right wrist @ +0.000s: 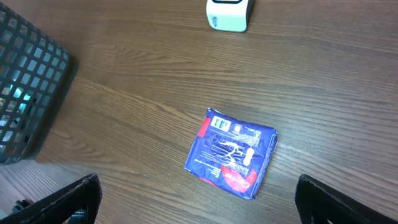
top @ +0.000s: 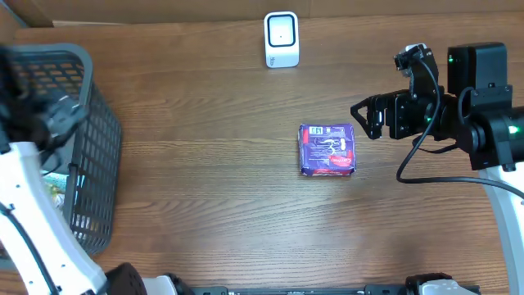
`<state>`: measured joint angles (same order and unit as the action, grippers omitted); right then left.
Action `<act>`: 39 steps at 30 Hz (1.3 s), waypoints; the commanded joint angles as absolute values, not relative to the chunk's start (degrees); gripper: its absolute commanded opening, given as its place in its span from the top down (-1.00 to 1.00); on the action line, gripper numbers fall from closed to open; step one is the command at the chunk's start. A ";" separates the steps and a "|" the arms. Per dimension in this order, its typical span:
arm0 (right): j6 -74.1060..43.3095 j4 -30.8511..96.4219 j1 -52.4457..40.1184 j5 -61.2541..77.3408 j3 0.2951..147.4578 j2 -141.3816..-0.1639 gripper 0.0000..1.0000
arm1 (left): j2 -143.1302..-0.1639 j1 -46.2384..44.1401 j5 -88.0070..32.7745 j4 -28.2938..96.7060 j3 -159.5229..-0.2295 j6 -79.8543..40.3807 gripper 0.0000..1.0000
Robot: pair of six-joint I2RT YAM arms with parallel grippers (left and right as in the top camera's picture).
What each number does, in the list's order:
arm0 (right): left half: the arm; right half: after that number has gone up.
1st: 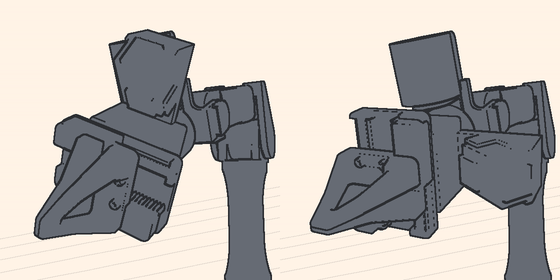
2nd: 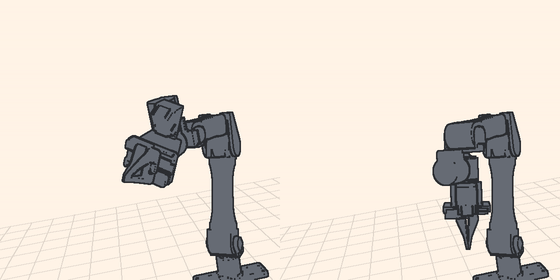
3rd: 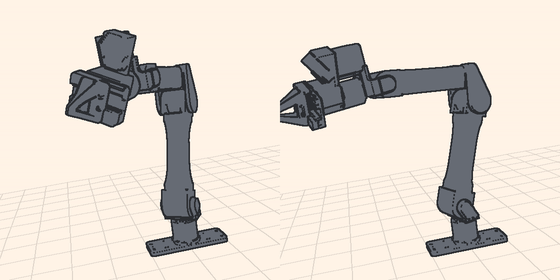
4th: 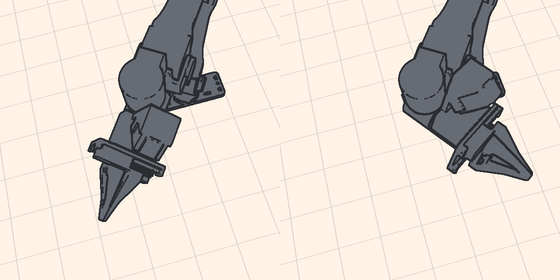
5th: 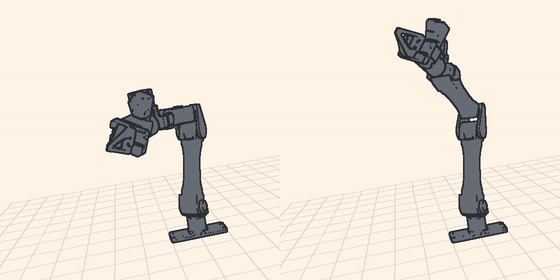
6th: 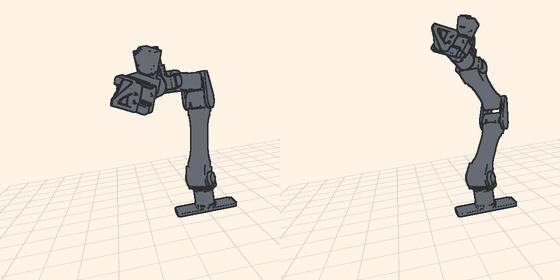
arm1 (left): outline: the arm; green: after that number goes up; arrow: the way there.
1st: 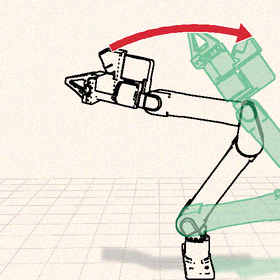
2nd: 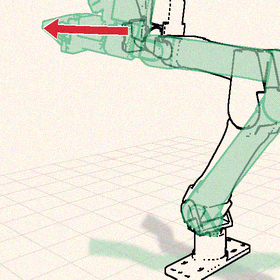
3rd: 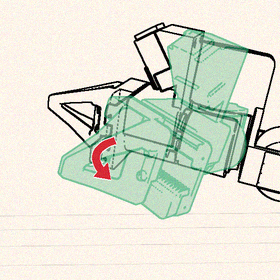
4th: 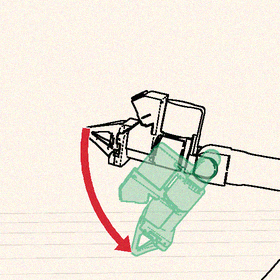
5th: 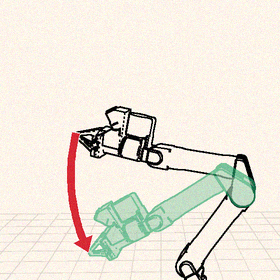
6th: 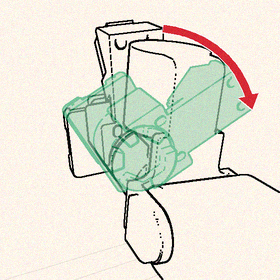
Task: Scan the item barcode
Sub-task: 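Reach into the basket and grasp the green juice pouch with left gripper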
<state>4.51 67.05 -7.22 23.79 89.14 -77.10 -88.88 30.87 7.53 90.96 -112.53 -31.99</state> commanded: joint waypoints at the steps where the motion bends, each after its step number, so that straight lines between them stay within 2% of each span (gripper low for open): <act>1: 4.49 67.02 -7.44 24.08 90.35 -76.75 -1.00 | -88.77 38.74 6.26 88.66 -107.63 -30.68 -1.00; 7: 4.49 66.96 -7.44 24.08 90.35 -76.75 -1.00 | -88.77 46.68 4.14 76.44 -92.90 -28.88 -0.95; 14: 4.47 66.81 -7.44 24.10 90.06 -76.95 -1.00 | -88.77 47.22 5.30 56.55 -77.52 -25.43 -0.93; 18: 4.47 67.00 -7.44 24.05 90.06 -77.30 -1.00 | -88.77 47.29 6.28 49.58 -71.88 -23.94 -0.90; 28: 4.49 67.00 -7.44 24.05 90.06 -77.49 -1.00 | -89.38 47.31 8.25 41.91 -63.86 -22.61 -0.89; 37: 4.49 67.46 -7.44 24.05 90.06 -77.49 -1.00 | -94.48 47.33 9.85 40.38 -63.13 -22.65 -0.86; 38: 4.49 67.46 -7.44 24.05 90.06 -77.49 -1.00 | -95.18 47.33 9.85 40.38 -63.13 -22.68 -0.81; 39: 4.49 67.46 -7.44 24.03 90.06 -77.49 -1.00 | -95.70 47.33 9.91 40.40 -63.13 -22.65 -0.68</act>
<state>4.49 67.57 -7.22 23.75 89.14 -77.43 -93.84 47.24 8.80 40.62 -63.44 -23.59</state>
